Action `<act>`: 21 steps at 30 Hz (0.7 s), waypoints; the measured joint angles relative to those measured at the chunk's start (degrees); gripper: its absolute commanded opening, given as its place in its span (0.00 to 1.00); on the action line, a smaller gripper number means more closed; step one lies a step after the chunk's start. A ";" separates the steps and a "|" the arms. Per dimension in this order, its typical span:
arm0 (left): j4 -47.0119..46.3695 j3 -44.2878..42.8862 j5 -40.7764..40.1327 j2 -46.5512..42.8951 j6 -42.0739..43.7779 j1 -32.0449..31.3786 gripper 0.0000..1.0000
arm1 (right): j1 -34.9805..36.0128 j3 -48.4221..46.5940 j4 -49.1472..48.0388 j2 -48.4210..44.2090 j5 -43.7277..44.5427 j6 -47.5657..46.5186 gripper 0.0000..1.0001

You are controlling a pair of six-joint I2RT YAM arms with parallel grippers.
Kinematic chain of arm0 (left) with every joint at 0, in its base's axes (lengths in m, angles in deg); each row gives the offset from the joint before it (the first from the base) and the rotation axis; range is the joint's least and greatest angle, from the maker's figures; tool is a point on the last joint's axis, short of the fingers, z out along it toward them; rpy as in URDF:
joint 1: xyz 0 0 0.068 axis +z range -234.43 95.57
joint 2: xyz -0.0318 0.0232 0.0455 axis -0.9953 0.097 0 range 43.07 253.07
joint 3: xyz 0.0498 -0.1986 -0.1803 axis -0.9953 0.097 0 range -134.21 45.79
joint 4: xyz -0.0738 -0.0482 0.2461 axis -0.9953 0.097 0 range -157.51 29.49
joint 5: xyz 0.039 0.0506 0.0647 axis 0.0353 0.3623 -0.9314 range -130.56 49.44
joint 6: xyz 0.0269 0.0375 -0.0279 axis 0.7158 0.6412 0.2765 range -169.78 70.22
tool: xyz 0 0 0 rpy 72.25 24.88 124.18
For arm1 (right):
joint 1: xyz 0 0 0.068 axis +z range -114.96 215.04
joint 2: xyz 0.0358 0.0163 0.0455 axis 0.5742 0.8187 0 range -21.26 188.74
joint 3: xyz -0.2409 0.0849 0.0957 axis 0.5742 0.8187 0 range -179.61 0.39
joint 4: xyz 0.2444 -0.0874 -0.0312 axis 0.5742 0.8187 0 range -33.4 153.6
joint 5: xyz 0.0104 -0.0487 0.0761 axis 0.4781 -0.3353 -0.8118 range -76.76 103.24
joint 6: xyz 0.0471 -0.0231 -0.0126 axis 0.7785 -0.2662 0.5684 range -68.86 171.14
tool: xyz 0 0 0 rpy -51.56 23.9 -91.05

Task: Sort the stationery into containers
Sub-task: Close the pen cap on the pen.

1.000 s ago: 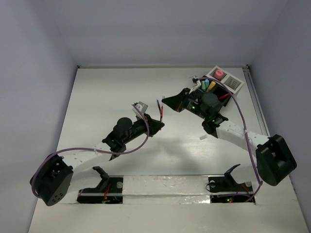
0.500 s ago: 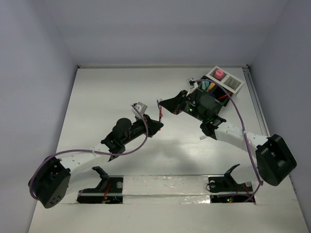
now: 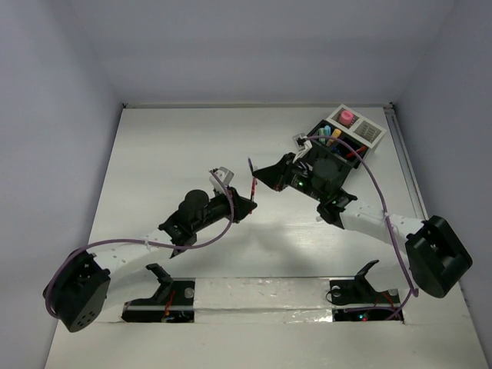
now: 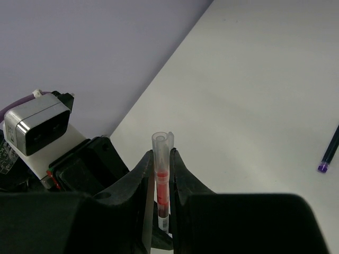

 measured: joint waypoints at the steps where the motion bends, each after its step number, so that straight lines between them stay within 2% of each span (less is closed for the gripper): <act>1: 0.04 0.02 0.04 -0.17 0.00 0.00 0.00 | 0.28 0.00 0.07 -0.17 0.26 -0.42 0.00; 9: 1.81 0.04 0.74 -0.92 -1.55 0.02 0.00 | 2.78 0.96 -0.24 -0.37 3.52 -2.08 0.00; 21: 14.51 -2.05 2.19 -3.87 -1.25 -0.22 0.00 | 5.44 7.85 -5.84 -0.76 7.34 0.13 0.00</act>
